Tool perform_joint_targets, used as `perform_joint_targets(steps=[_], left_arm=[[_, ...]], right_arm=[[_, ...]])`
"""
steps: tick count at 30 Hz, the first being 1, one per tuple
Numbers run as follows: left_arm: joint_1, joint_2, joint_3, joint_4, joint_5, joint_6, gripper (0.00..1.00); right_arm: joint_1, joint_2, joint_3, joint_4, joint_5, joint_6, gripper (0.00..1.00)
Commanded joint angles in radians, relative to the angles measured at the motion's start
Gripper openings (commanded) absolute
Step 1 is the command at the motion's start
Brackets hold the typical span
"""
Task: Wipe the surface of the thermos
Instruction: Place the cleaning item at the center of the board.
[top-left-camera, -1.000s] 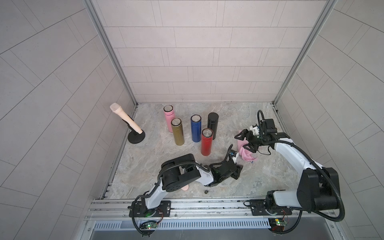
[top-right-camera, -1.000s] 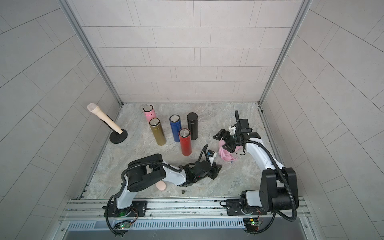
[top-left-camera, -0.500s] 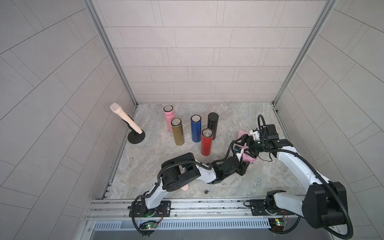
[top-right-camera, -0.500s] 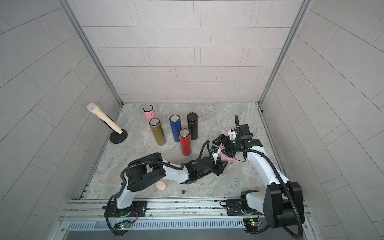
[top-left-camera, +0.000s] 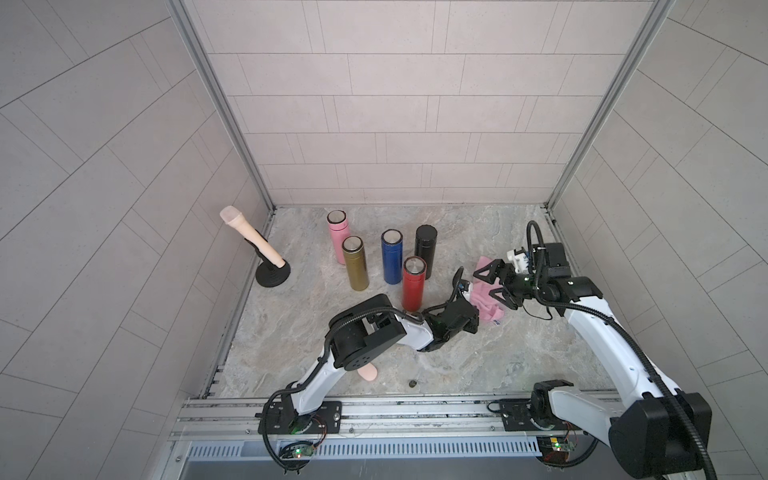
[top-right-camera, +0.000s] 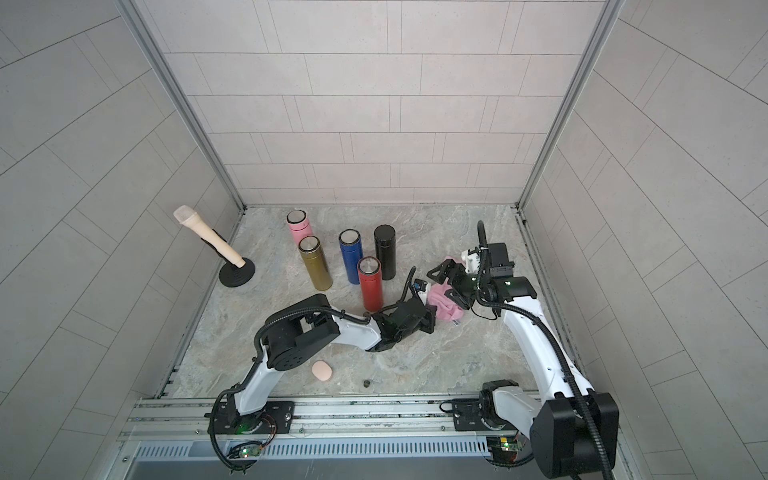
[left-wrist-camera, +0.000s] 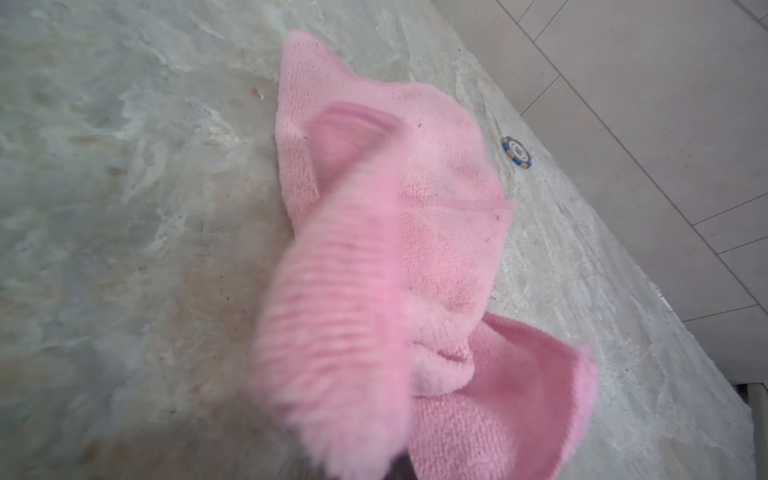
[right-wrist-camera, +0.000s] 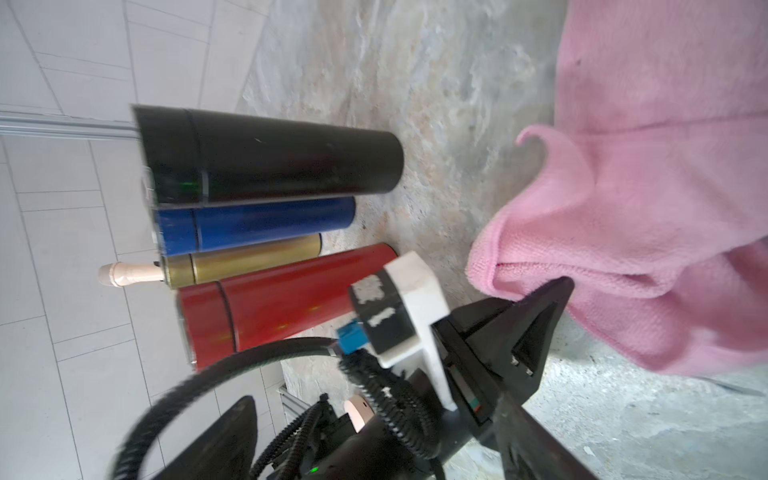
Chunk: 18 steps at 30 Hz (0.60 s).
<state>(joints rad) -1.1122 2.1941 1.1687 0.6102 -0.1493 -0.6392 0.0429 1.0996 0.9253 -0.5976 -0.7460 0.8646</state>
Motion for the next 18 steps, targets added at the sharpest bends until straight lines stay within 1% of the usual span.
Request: perform_joint_targets(steps=[1, 2, 3, 5, 6, 7, 10, 14, 17, 18], left_arm=[[-0.013, -0.013, -0.005, -0.082, -0.005, -0.034, 0.00], [-0.011, -0.014, 0.001, -0.088, 0.024, -0.040, 0.00], [-0.011, -0.021, 0.008, -0.096, 0.041, -0.040, 0.04], [-0.023, -0.065, 0.014, -0.157, 0.009, -0.045, 0.58], [-0.030, -0.096, 0.016, -0.197, -0.013, -0.026, 0.83], [-0.042, -0.139, 0.017, -0.242, -0.052, -0.012, 0.99], [-0.068, -0.259, 0.013, -0.342, -0.128, 0.059, 1.00], [-0.080, -0.397, 0.032, -0.476, -0.188, 0.118, 1.00], [-0.078, -0.502, 0.051, -0.584, -0.221, 0.175, 1.00], [-0.080, -0.544, 0.062, -0.628, -0.252, 0.186, 1.00]], right_arm=[[-0.025, -0.037, 0.107, -0.044, 0.046, -0.008, 0.90], [-0.033, -0.037, 0.131, -0.044, 0.050, -0.016, 0.90], [-0.035, -0.034, 0.153, -0.040, 0.065, -0.040, 0.90], [-0.037, -0.019, 0.160, -0.028, 0.070, -0.048, 0.90], [-0.037, -0.007, 0.154, -0.024, 0.059, -0.048, 0.90], [-0.040, 0.007, 0.148, -0.030, 0.055, -0.050, 0.90], [-0.043, 0.037, 0.120, -0.041, 0.088, -0.102, 0.90], [-0.066, 0.034, 0.032, 0.037, 0.138, -0.130, 0.91], [-0.069, 0.001, 0.011, 0.039, 0.240, -0.204, 0.92], [-0.070, -0.013, 0.007, 0.030, 0.289, -0.239, 0.93]])
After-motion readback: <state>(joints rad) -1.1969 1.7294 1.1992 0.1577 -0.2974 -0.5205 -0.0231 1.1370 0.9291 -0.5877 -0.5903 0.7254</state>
